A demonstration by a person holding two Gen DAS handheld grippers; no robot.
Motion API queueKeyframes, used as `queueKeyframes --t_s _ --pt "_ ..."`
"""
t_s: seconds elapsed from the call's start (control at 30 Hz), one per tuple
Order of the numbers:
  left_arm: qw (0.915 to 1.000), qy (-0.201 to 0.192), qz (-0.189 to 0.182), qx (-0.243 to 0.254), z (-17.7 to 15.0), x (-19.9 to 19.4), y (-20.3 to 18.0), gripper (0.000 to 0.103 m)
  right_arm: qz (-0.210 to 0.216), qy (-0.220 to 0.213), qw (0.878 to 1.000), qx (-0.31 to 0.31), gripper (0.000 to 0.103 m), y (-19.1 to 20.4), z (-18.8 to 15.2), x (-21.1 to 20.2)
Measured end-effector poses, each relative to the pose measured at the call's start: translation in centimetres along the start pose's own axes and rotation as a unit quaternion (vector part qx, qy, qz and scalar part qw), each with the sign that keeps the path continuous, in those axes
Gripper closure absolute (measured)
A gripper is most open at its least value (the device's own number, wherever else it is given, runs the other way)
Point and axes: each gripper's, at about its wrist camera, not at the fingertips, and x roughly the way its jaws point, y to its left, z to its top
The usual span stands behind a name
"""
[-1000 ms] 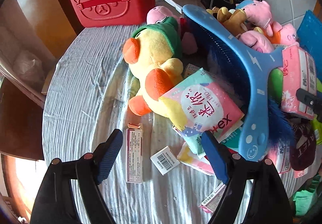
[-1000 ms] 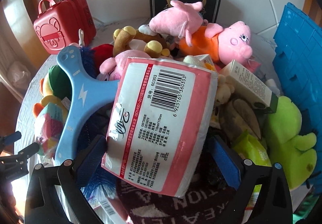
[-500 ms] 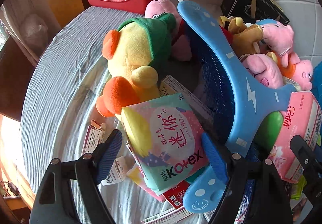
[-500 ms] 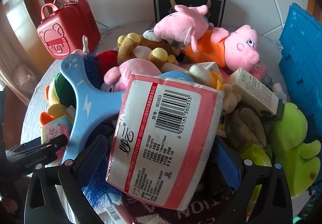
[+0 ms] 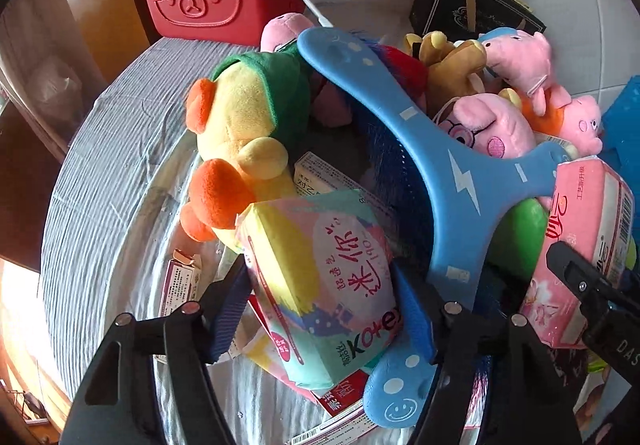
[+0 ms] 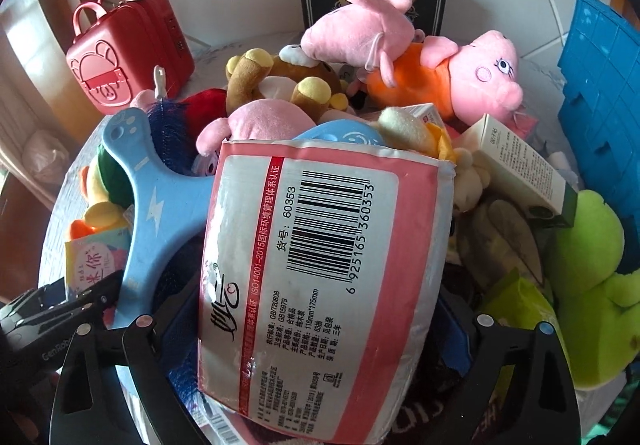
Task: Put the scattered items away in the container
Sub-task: 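Grasp the Kotex pad pack with the left gripper while the right grasps the pink tissue pack, then lift both held packs and carry them over the blue crate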
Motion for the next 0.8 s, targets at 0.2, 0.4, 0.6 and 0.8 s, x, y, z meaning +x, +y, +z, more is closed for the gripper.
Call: queueKeyframes --t_s 0.2,0.4,0.6,0.8 --pt "0.9992 -0.03 -0.004 0.024 -0.4 -2.3 0.0 0.045 0.007 -0.028 1.0 -0.008 0.006 0.4 0.0 -2.5" --pt "0.9983 -0.049 -0.01 0.031 -1.4 -4.0 0.5 0.048 0.008 -0.049 0.999 -0.017 0.006 0.4 -0.7 -4.5" --pt "0.9913 -0.114 -0.001 0.066 -1.4 -8.4 -1.1 0.048 0.016 -0.071 0.997 -0.016 0.006 0.4 -0.9 -6.6" --pt "0.9826 -0.166 -0.004 0.084 -1.6 -12.5 -2.8 0.048 0.017 -0.108 0.994 -0.017 0.006 -0.2 -0.8 -9.8"
